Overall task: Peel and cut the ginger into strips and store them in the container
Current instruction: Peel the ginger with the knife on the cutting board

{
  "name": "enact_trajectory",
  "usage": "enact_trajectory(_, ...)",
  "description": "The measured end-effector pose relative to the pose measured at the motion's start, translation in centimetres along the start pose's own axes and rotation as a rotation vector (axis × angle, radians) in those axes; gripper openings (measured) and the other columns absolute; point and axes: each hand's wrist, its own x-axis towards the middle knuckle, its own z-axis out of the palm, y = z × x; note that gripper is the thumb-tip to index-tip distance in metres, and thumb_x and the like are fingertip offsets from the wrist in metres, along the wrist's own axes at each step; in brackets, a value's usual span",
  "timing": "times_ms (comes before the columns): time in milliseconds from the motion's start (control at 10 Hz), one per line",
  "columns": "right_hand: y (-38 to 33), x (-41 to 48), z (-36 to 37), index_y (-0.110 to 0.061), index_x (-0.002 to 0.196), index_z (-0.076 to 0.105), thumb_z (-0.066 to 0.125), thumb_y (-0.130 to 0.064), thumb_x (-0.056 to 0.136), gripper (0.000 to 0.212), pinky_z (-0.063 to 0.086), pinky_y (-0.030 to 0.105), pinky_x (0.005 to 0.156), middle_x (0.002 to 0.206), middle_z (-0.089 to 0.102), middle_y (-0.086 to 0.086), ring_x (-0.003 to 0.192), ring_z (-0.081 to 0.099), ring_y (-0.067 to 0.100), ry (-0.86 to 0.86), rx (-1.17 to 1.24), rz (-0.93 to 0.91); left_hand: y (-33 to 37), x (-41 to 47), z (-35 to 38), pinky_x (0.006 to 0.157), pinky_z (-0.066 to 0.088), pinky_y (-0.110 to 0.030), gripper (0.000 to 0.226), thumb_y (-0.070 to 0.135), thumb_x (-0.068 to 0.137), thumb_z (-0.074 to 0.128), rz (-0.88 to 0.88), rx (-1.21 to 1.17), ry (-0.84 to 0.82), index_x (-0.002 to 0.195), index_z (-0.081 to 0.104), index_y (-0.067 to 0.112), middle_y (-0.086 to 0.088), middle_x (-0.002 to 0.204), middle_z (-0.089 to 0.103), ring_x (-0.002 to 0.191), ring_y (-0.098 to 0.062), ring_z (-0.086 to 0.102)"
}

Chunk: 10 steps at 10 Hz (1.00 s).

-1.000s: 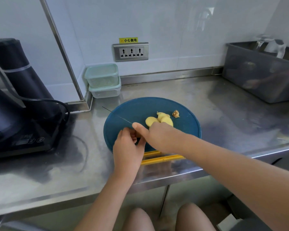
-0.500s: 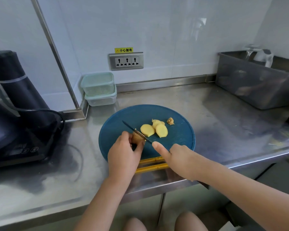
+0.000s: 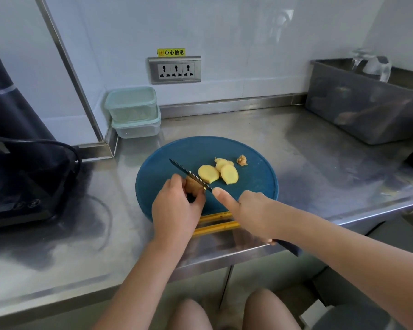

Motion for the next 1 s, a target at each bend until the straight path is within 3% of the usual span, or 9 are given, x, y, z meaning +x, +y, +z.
enact_trajectory(100,0.3,-0.3,-0.1,-0.033,0.069,0.031,0.012,-0.057,0.100,0.043,0.047,0.037,0.068,0.070,0.047,0.006,0.063,0.052,0.016,-0.046,-0.062,-0.016,0.0,0.1,0.0,0.059,0.047,-0.026,0.026,0.035,0.081,0.069,-0.007,0.001,0.007,0.091,0.055,0.015,0.002,0.085,0.060,0.074,-0.014,0.056)
enact_trajectory(200,0.5,0.1,-0.4,-0.016,0.068,0.039,0.012,-0.064,0.096,0.062,0.039,0.029,0.054,0.066,0.046,0.005,0.055,0.043,0.014,-0.030,-0.088,-0.018,0.0,0.1,0.1,0.058,0.046,-0.026,0.027,0.035,0.081,0.070,-0.008,0.000,0.009,0.090,0.054,0.015,0.002,0.084,0.060,0.072,-0.014,0.056)
enact_trajectory(300,-0.2,0.0,-1.0,-0.038,0.070,0.018,0.014,-0.045,0.105,0.036,0.052,0.039,0.070,0.065,0.046,0.009,0.058,0.049,0.022,-0.040,-0.005,0.044,0.1,0.1,0.0,0.057,0.042,-0.023,0.028,0.036,0.081,0.070,-0.007,0.002,0.011,0.089,0.053,0.015,0.002,0.083,0.060,0.071,-0.014,0.055)
enact_trajectory(400,-0.2,-0.1,-0.6,-0.038,0.070,0.017,0.012,-0.048,0.104,0.035,0.053,0.039,0.075,0.066,0.045,0.008,0.062,0.051,0.021,-0.037,-0.005,0.013,0.0,0.0,0.0,0.059,0.042,-0.023,0.028,0.035,0.082,0.070,-0.004,0.008,0.005,0.091,0.053,0.015,0.001,0.085,0.060,0.073,-0.014,0.056)
enact_trajectory(600,0.3,0.8,-0.5,-0.013,0.063,0.038,0.004,-0.068,0.090,0.070,0.045,0.021,0.063,0.069,0.056,0.016,0.064,0.062,0.027,-0.094,-0.035,0.057,-0.2,-0.2,0.2,0.058,0.040,-0.019,0.028,0.037,0.083,0.068,0.004,0.027,0.001,0.095,0.053,0.016,0.002,0.088,0.061,0.076,-0.012,0.056)
enact_trajectory(700,-0.4,0.6,-0.7,-0.021,0.061,0.039,0.009,-0.063,0.096,0.062,0.046,0.025,0.058,0.057,0.052,0.013,0.048,0.058,0.022,-0.100,-0.053,0.041,-0.1,-0.1,0.1,0.056,0.037,-0.019,0.029,0.037,0.083,0.067,0.000,0.033,-0.002,0.095,0.052,0.016,0.003,0.088,0.060,0.075,-0.012,0.054)
enact_trajectory(800,-1.7,0.7,-0.6,-0.040,0.091,0.042,0.015,-0.035,0.107,0.032,0.054,0.037,0.072,0.064,0.049,0.015,0.063,0.063,0.035,-0.111,0.026,0.071,0.0,-0.1,0.1,0.058,0.037,-0.020,0.029,0.037,0.084,0.066,-0.009,0.018,-0.014,0.095,0.052,0.015,0.003,0.088,0.059,0.075,-0.012,0.053)
enact_trajectory(900,-2.6,1.1,-0.8,-0.006,0.096,0.052,0.010,-0.056,0.100,0.066,0.050,0.031,0.063,0.054,0.047,0.013,0.044,0.046,0.022,-0.153,-0.067,0.081,0.0,-0.1,0.0,0.055,0.036,-0.020,0.028,0.037,0.085,0.066,-0.010,0.011,-0.014,0.093,0.052,0.015,0.002,0.086,0.059,0.073,-0.012,0.053)
enact_trajectory(1000,-3.2,1.1,-0.8,-0.007,0.122,0.054,0.018,-0.044,0.105,0.055,0.046,0.028,0.058,0.057,0.044,0.010,0.047,0.043,0.019,-0.130,-0.074,0.037,0.0,0.0,0.0,0.052,0.033,-0.018,0.028,0.039,0.085,0.064,-0.008,0.008,-0.012,0.095,0.053,0.014,0.002,0.086,0.059,0.073,-0.012,0.053)
